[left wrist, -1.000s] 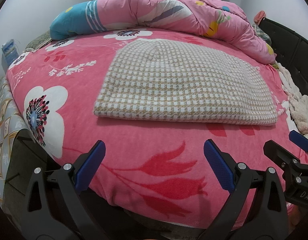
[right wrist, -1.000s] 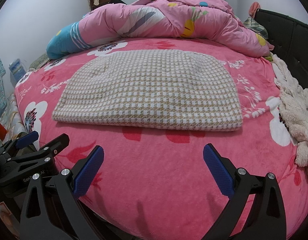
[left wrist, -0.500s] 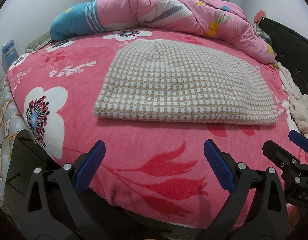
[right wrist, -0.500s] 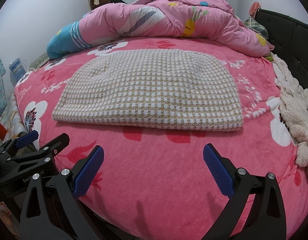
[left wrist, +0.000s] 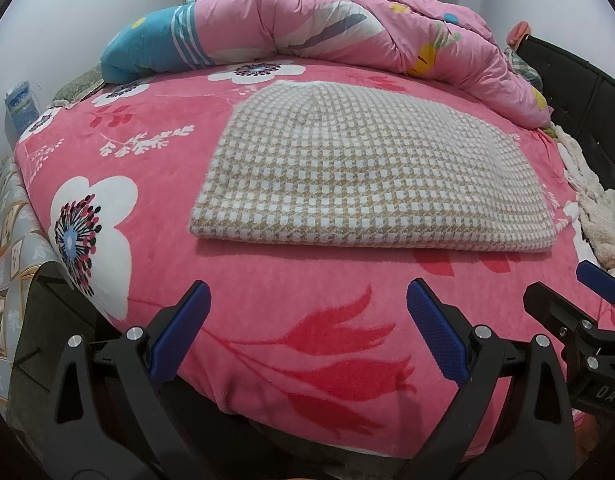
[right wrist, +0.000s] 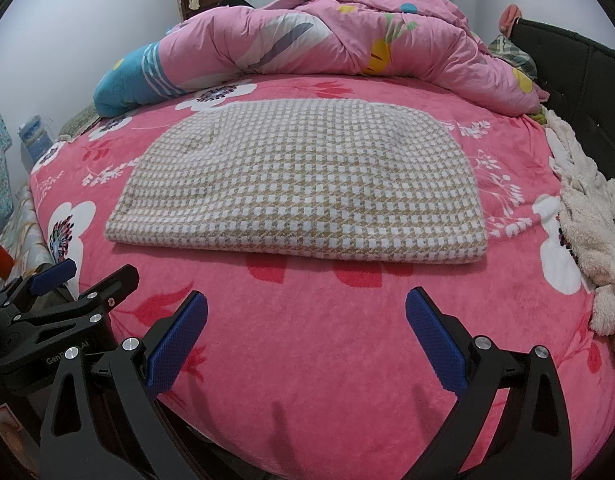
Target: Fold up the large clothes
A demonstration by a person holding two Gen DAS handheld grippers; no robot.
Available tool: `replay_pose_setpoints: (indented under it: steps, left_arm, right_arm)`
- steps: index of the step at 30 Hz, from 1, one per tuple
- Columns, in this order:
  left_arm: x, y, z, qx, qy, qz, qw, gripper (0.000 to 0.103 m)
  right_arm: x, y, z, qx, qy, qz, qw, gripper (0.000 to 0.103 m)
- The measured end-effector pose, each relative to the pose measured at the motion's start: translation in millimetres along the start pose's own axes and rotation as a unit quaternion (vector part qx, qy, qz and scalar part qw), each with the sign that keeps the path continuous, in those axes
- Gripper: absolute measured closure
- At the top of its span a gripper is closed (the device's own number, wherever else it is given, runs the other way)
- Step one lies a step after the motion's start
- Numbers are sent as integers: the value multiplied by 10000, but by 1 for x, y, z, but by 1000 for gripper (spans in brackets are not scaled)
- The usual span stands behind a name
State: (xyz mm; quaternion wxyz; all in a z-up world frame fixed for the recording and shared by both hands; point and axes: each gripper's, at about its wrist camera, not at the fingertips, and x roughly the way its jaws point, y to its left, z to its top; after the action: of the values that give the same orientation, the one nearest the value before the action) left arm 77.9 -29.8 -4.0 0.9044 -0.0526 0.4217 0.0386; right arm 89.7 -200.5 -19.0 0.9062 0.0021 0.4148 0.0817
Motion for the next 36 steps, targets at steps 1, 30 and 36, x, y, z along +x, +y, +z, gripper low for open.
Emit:
replay_pose_setpoints:
  steps: [1,30,36]
  left_arm:
    - [0,0,0,0,-1,2,10000,8]
    - [-1,-2,-2,-132,32,163,9998,8]
    - [-1,-1,-2,-128,25,178,9998,8]
  right_arm:
    - [0,0,0,3,-1,4,10000,6]
    - [1,1,0,-18,16,15,10000,6]
    - [1,2,0,-22,15,19,10000,6]
